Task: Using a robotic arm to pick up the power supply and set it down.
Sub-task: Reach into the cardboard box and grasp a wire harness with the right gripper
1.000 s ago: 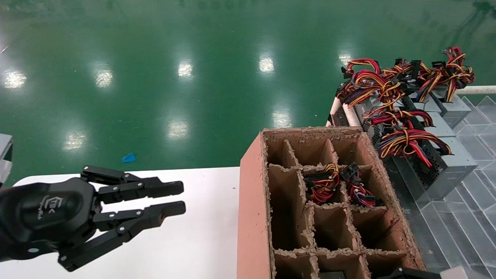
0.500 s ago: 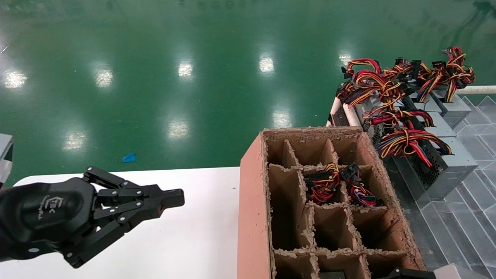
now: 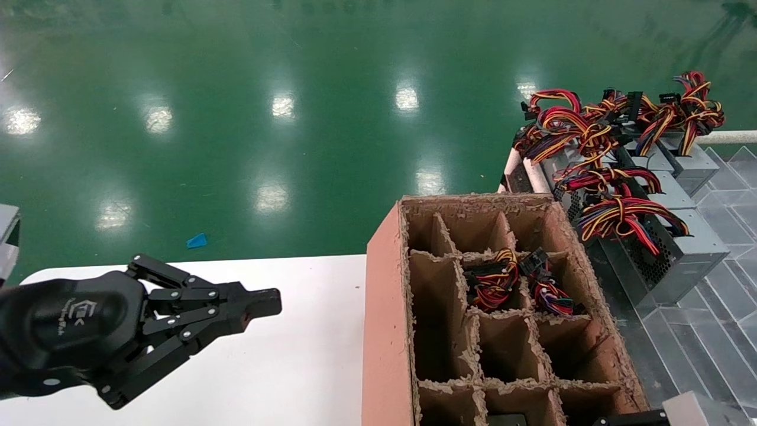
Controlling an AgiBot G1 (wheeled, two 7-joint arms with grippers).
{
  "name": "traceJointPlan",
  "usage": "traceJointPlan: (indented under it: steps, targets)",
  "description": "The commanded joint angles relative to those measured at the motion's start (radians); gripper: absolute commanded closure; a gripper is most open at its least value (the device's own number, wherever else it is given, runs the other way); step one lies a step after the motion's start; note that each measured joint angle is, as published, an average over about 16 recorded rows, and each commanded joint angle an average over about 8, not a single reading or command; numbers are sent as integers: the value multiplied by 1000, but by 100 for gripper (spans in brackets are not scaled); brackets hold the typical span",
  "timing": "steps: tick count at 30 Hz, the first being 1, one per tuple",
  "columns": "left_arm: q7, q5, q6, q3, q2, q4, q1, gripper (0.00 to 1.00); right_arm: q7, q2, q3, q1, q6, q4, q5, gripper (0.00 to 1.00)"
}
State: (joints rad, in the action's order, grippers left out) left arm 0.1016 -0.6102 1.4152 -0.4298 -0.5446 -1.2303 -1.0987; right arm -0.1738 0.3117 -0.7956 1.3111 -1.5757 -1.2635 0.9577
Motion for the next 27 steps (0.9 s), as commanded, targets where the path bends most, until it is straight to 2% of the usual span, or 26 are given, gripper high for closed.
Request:
traceJointPlan:
  steps: [1, 11, 20, 27]
  targets:
    - [0, 0, 0, 0, 0, 0, 0, 100, 1, 0, -7, 6, 0, 5, -7, 100]
    - [0, 0, 0, 0, 0, 0, 0, 100, -7, -15, -47, 39, -1, 0, -20, 100]
    - [0, 0, 0, 0, 0, 0, 0, 100, -32, -38, -68, 71, -1, -9, -81, 100]
    - [0, 0, 0, 0, 0, 0, 0, 100, -47, -61, -75, 127, -3, -45, -84, 100]
